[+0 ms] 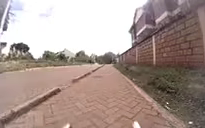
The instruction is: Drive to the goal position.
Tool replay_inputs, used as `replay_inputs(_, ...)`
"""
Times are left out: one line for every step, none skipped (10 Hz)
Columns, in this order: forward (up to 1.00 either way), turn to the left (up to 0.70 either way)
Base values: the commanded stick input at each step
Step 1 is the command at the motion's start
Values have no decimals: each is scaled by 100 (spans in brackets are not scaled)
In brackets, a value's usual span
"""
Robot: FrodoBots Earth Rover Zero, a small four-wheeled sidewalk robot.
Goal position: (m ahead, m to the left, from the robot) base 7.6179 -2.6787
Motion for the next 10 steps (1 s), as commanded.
replay_inputs(50,-40)
replay_inputs(50,-13)
replay_inputs(50,0)
replay_inputs(50,0)
replay_inputs(50,0)
replay_inputs(50,0)
replay_inputs(50,0)
replay_inputs(50,0)
replay_inputs(50,0)
replay_inputs(50,0)
